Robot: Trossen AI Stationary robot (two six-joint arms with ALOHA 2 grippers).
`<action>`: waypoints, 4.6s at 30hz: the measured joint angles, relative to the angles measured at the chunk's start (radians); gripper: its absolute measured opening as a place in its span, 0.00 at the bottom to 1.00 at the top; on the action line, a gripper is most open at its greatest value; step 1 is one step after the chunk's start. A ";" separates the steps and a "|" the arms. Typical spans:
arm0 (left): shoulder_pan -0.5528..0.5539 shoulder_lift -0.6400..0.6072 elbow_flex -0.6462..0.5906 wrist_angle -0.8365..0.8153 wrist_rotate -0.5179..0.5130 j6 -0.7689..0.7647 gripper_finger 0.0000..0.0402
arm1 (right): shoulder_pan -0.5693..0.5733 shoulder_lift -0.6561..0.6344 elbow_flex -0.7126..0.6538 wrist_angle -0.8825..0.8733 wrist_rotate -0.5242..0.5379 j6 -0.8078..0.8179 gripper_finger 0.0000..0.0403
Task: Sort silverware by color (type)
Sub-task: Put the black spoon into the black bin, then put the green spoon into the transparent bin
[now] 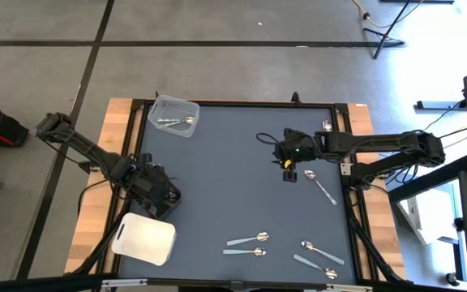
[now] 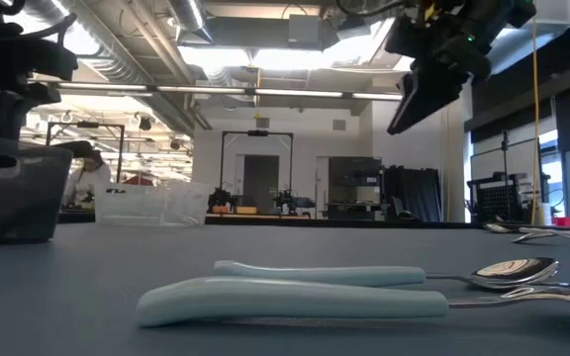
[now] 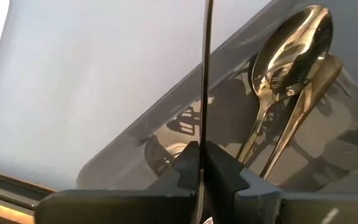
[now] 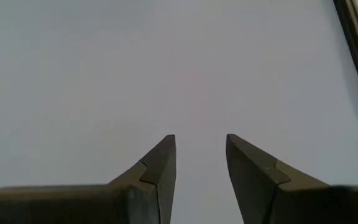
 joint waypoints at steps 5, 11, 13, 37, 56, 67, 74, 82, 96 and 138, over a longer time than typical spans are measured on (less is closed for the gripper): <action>0.000 0.000 -0.001 0.000 -0.003 0.000 0.06 | 0.000 0.003 0.000 0.008 0.000 -0.004 0.32; 0.000 0.000 -0.001 0.019 0.028 0.000 0.16 | 0.000 0.003 0.000 0.006 0.000 -0.009 0.32; 0.000 0.000 -0.001 0.019 0.032 0.000 0.19 | 0.000 0.003 0.000 0.006 0.000 -0.010 0.32; 0.014 0.000 0.072 0.468 -0.122 -0.032 0.23 | 0.000 0.003 0.000 0.010 0.000 -0.026 0.32; 0.010 -0.001 -0.015 0.526 -0.019 0.059 0.23 | 0.000 0.003 -0.001 0.014 0.000 -0.025 0.32; 0.016 -0.001 0.143 0.190 -0.021 -0.011 0.23 | 0.000 0.003 -0.001 0.011 0.000 -0.025 0.32; 0.018 0.001 0.035 0.088 0.042 -0.131 0.23 | 0.000 0.003 -0.001 0.011 0.000 -0.025 0.32; 0.046 0.000 -0.039 0.163 -0.131 -0.107 0.23 | 0.000 0.003 -0.001 0.017 0.000 -0.025 0.32; 0.200 0.000 -0.048 0.046 -0.316 -0.249 0.23 | -0.003 -0.008 0.002 -0.012 0.108 0.031 0.32; 0.079 0.000 -0.254 1.278 -0.302 0.427 0.23 | -0.248 -0.087 -0.363 -0.408 -0.273 0.560 0.32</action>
